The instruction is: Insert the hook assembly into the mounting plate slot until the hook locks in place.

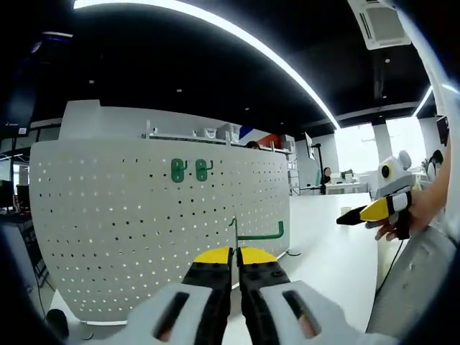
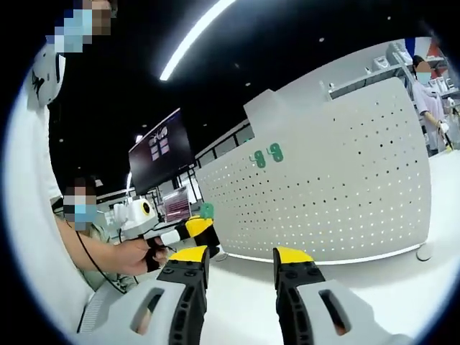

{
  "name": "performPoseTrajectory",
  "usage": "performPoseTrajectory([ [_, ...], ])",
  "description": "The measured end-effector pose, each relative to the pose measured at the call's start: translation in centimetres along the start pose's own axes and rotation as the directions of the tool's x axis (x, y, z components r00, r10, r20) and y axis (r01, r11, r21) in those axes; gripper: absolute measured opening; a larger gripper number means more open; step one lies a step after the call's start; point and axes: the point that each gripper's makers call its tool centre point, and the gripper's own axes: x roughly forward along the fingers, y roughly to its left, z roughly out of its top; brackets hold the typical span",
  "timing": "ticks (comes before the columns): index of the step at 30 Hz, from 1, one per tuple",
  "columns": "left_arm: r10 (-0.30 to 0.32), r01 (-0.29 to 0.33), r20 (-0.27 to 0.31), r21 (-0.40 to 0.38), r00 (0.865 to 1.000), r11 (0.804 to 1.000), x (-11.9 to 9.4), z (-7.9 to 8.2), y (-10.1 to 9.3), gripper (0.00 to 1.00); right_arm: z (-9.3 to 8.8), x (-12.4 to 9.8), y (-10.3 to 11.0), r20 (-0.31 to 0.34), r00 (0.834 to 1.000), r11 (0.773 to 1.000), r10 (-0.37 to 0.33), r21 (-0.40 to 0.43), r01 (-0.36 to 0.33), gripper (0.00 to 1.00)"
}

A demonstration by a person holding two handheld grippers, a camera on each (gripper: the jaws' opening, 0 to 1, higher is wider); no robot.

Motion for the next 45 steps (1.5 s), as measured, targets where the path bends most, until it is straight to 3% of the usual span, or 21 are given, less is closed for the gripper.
performPoseTrajectory([
  [23, -0.042, 0.043, 0.010, -0.053, 0.999, 0.998, 1.4, 0.6, -4.1, 0.02, 1.4, 3.1, 2.1, 0.031, 0.997, 0.998, 0.064, -0.014, -0.064, 0.28],
  [45, -0.064, 0.065, 0.019, -0.078, 0.998, 0.995, 2.3, 1.4, -6.2, 0.02, 2.4, 5.4, 3.2, 0.060, 0.993, 0.994, 0.105, -0.013, -0.104, 0.20],
])
